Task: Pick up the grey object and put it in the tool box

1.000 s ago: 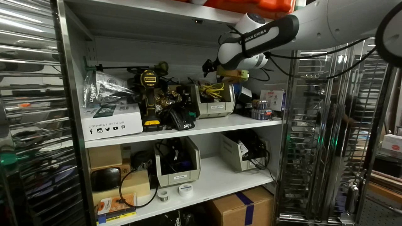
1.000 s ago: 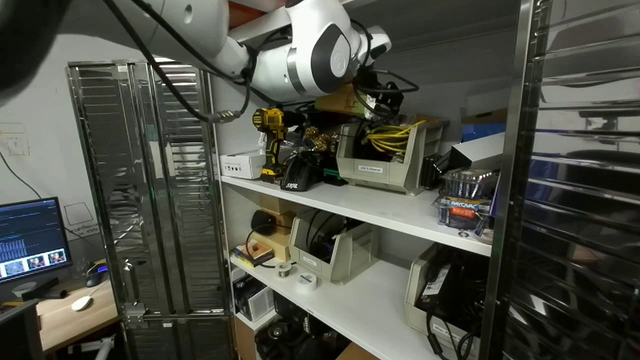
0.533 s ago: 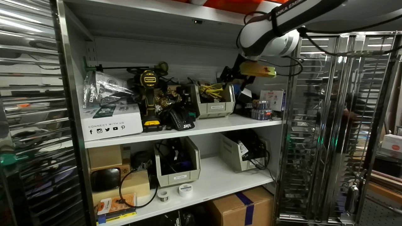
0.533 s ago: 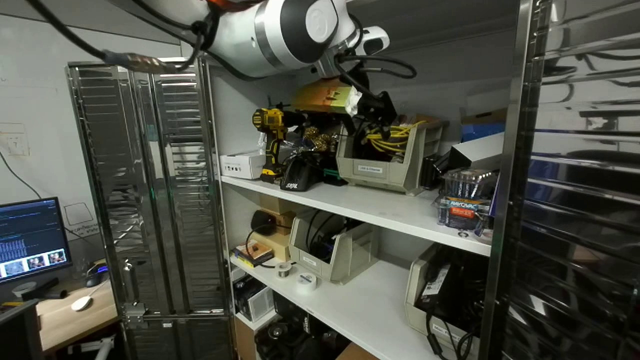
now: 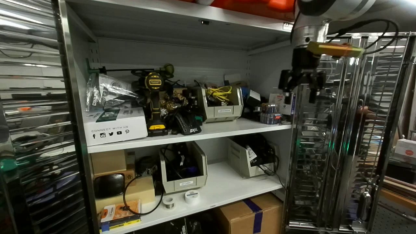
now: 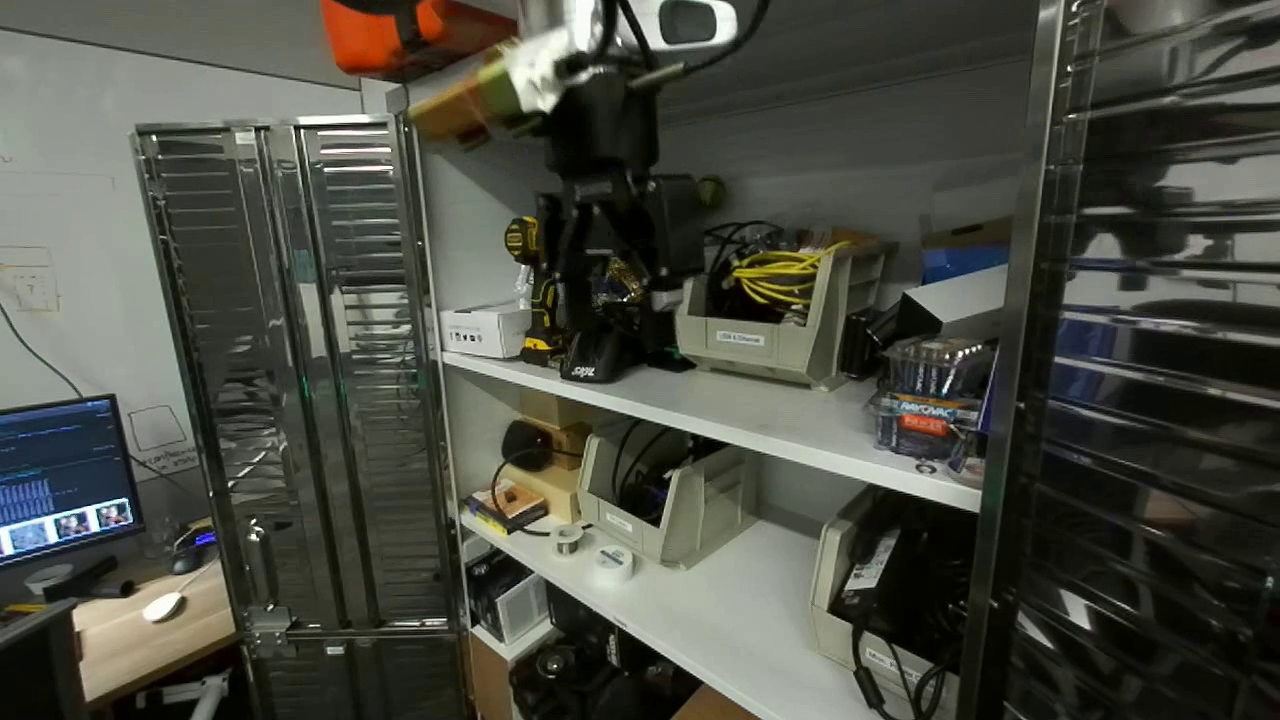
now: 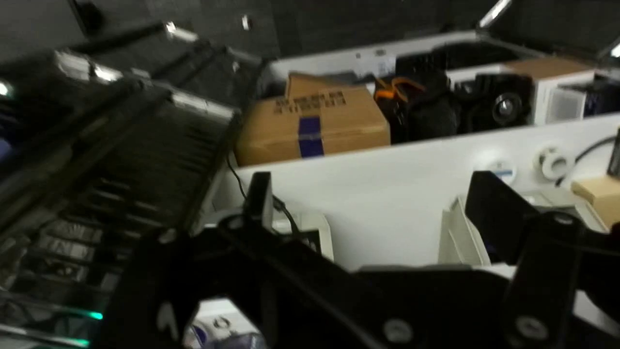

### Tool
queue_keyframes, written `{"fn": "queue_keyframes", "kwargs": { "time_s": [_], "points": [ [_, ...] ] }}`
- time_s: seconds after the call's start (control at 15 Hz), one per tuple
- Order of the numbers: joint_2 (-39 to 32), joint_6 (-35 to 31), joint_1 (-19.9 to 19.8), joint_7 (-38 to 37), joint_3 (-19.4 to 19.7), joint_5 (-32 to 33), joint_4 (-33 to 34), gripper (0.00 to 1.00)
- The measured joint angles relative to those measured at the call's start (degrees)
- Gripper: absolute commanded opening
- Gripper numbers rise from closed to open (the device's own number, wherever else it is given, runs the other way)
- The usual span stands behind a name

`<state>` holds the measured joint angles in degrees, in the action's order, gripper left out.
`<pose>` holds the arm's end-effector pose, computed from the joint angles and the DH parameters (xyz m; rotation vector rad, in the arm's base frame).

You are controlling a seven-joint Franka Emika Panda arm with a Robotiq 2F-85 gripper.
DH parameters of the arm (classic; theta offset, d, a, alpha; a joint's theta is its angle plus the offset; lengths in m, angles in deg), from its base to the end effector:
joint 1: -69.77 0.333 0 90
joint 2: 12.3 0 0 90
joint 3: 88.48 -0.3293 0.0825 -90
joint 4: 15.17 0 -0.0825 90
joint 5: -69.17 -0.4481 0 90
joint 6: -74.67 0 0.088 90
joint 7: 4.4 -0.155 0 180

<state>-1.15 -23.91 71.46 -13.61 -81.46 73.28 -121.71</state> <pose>0.5642 -0.0668 0.5615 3.0719 -0.3756 0.0866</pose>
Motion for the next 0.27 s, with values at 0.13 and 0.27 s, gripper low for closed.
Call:
{"fn": "queue_keyframes", "kwargs": {
  "time_s": [0.13, 0.27],
  "points": [
    [3.6, 10.8, -1.6, 2.2, -0.1, 0.1, -0.2, 1.0],
    [4.8, 11.8, -2.4, 2.7, -0.2, 0.1, -0.3, 1.0]
  ]
}}
